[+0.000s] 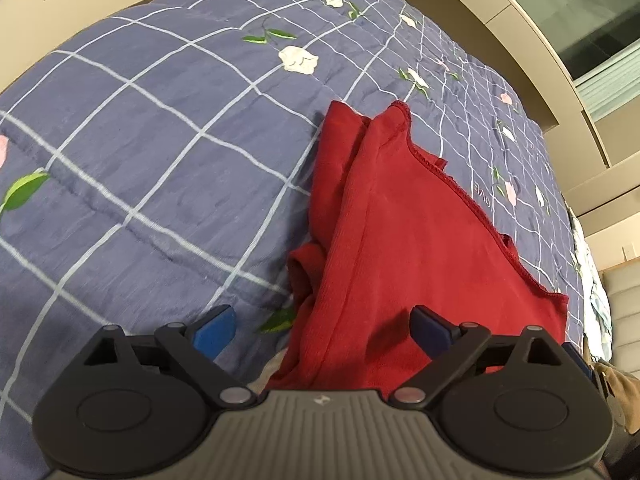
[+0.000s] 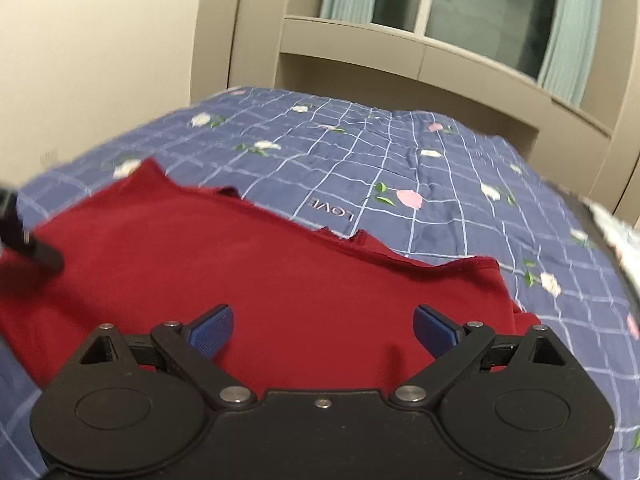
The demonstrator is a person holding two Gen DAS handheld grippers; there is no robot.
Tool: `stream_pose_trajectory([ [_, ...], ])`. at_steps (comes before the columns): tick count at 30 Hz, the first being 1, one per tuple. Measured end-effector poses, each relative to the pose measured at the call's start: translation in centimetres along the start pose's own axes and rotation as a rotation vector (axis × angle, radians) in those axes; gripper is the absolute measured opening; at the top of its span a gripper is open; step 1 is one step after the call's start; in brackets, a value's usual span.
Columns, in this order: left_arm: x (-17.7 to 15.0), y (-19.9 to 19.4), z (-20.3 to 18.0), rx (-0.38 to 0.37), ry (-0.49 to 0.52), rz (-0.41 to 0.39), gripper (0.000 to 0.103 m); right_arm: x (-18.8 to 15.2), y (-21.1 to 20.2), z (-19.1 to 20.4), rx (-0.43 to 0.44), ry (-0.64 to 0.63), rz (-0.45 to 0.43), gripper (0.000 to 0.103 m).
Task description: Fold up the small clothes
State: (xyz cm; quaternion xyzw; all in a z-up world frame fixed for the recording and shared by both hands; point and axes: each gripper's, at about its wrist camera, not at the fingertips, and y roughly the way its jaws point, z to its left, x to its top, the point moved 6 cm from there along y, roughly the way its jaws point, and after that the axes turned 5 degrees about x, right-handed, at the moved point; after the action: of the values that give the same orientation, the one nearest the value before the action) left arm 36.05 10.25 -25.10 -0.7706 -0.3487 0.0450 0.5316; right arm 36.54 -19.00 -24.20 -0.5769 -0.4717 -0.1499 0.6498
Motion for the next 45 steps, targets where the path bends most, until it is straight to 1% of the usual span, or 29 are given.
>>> stream_pose_trajectory([
  [4, 0.3, 0.3, -0.3, -0.001, 0.006, -0.002, 0.096, -0.9, 0.1, 1.0, -0.034, -0.056, 0.011, 0.098],
  [9, 0.3, 0.5, -0.4, -0.004, 0.014, -0.001, 0.100, -1.2, 0.0, 1.4, -0.025, -0.060, 0.000, 0.101],
  [13, 0.3, 0.6, -0.5, -0.002, 0.024, -0.001, 0.102, -1.5, 0.2, 1.8, -0.025, -0.073, 0.008, 0.102],
  [18, 0.1, 0.8, -0.6, 0.012, 0.029, 0.001, 0.102, -2.1, 0.6, 2.1, -0.023, -0.077, 0.037, 0.102],
  [24, 0.1, 0.7, -0.9, 0.024, 0.037, -0.006, 0.102, -2.2, 0.5, 2.1, -0.022, -0.075, 0.029, 0.102],
  [26, 0.1, 0.6, -1.0, 0.012, 0.037, -0.010, 0.102, -2.1, 0.3, 2.2, -0.020, -0.075, 0.017, 0.102],
  [30, 0.2, 0.4, -0.8, -0.048, 0.014, -0.008, 0.102, -2.4, 0.5, 2.2, -0.018, -0.073, 0.026, 0.102],
  [35, 0.7, 0.5, 0.1, -0.065, -0.069, -0.017, 0.098, -2.6, 0.5, 2.2, -0.021, -0.068, 0.023, 0.102],
  [39, 0.9, 0.6, 0.1, -0.064, -0.081, -0.034, 0.095, -2.9, 0.8, 2.4, -0.034, -0.090, 0.018, 0.102],
  [41, 0.9, 0.7, -0.2, -0.070, -0.075, -0.036, 0.089, -3.2, 1.0, 2.7, -0.042, -0.108, 0.015, 0.102],
  [43, 1.0, 0.8, -0.6, -0.084, -0.064, -0.037, 0.069, -3.4, 1.0, 2.9, -0.053, -0.123, 0.004, 0.102],
  [45, 1.1, 0.9, -0.9, -0.081, -0.061, -0.033, 0.062, -3.5, 1.0, 3.1, -0.064, -0.139, -0.007, 0.102],
])
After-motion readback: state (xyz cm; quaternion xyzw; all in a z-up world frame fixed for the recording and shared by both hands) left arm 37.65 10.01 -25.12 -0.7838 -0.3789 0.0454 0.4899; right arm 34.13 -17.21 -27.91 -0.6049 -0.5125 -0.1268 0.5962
